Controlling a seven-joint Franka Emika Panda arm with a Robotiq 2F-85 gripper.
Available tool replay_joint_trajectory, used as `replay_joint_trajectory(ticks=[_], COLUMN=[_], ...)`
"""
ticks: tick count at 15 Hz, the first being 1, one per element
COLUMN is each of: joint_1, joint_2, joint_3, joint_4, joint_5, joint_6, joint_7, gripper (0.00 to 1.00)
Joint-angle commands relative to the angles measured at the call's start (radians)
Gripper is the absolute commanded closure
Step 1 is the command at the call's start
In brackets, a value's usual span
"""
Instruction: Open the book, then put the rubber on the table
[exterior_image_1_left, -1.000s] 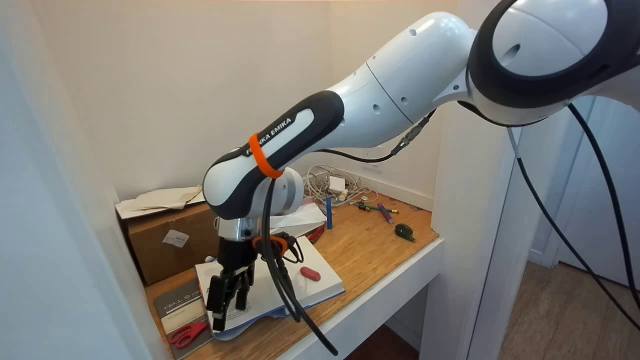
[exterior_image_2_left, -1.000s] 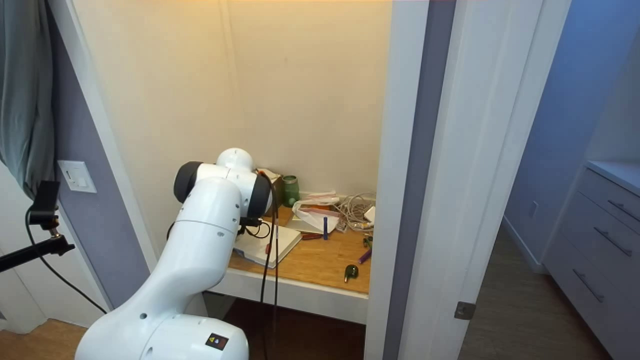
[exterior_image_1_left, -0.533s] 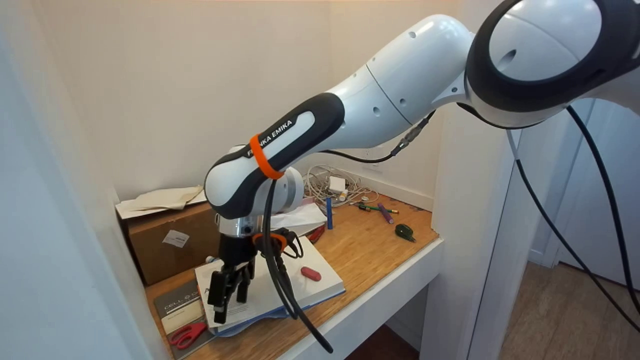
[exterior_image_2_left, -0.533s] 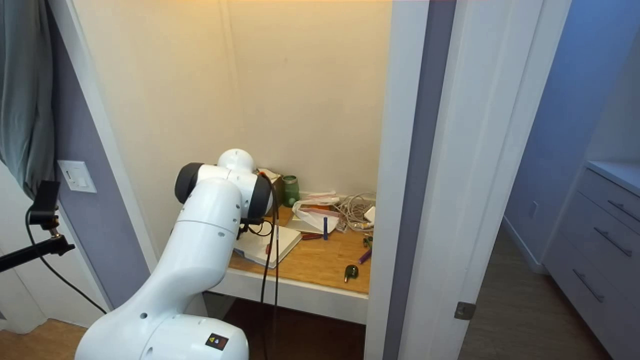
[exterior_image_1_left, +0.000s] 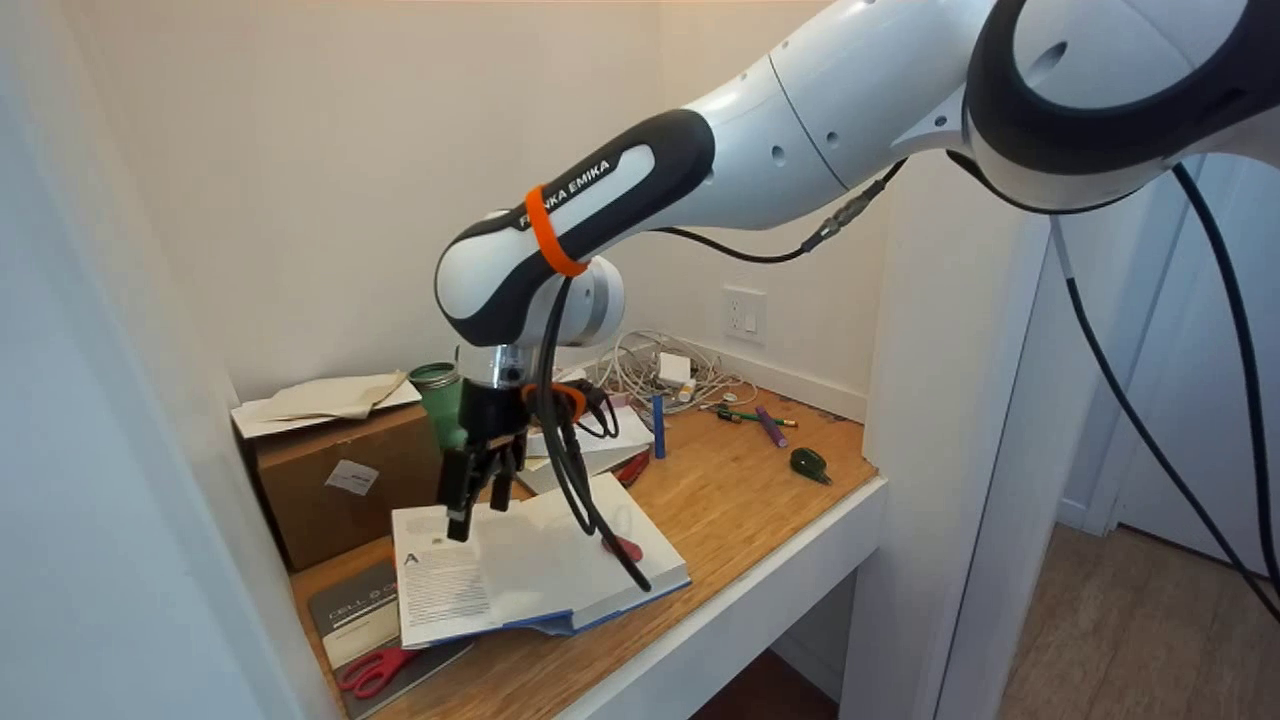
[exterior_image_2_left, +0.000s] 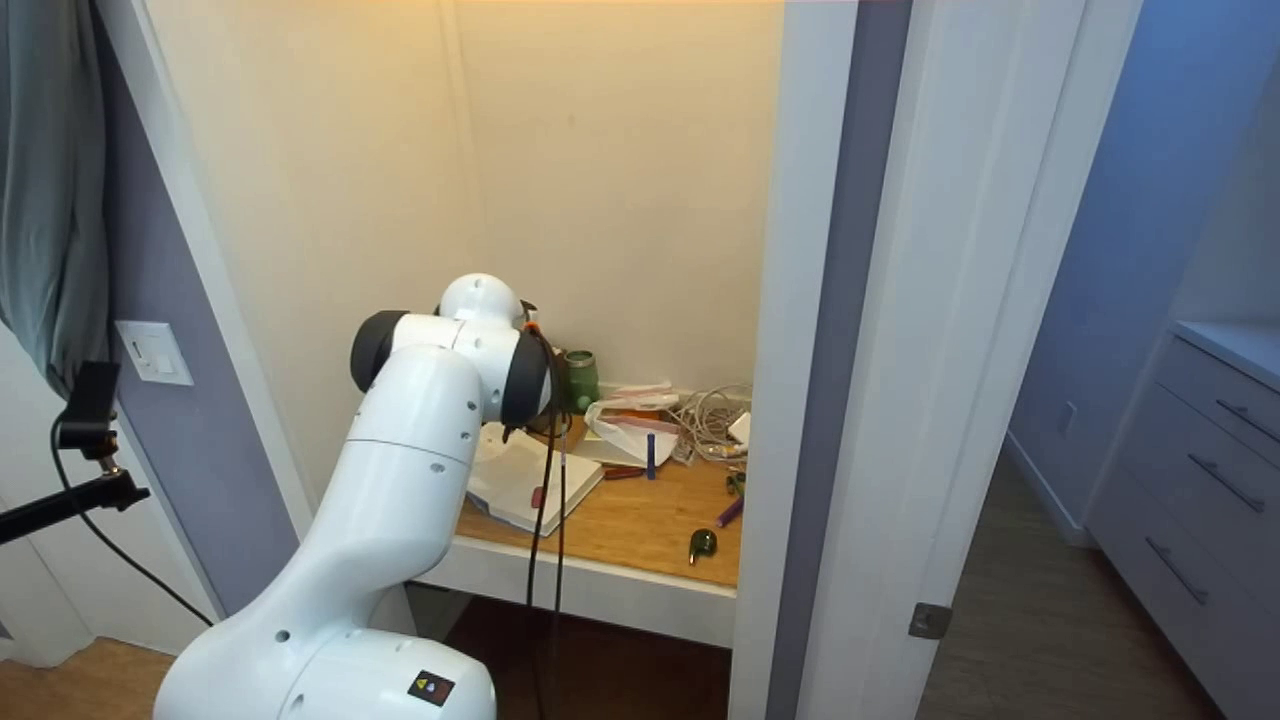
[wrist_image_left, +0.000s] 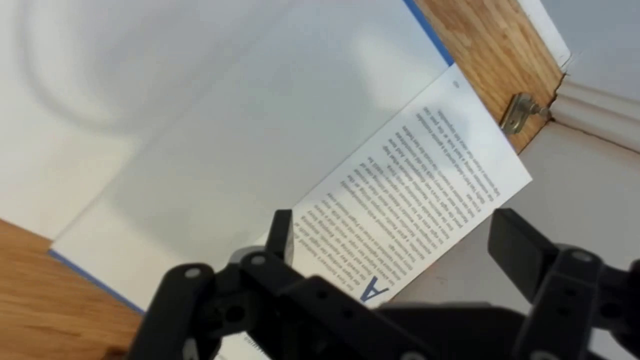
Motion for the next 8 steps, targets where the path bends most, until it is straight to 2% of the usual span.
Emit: replay_joint_trajectory(ticks=[1, 5, 8], joint_1=[0.011, 0.026, 0.013], joint_2=[-0.074, -0.131, -0.160], joint_3=[-0.085, -0.177, -0.184], joint_4=[-0.061, -0.151, -0.229], joint_5=[-0.085, -0.179, -0.256], joint_6=[-0.023, -0.021, -0.028], joint_7=[0.048, 0.107, 0.189], gripper=[0.00, 0.00, 0.00])
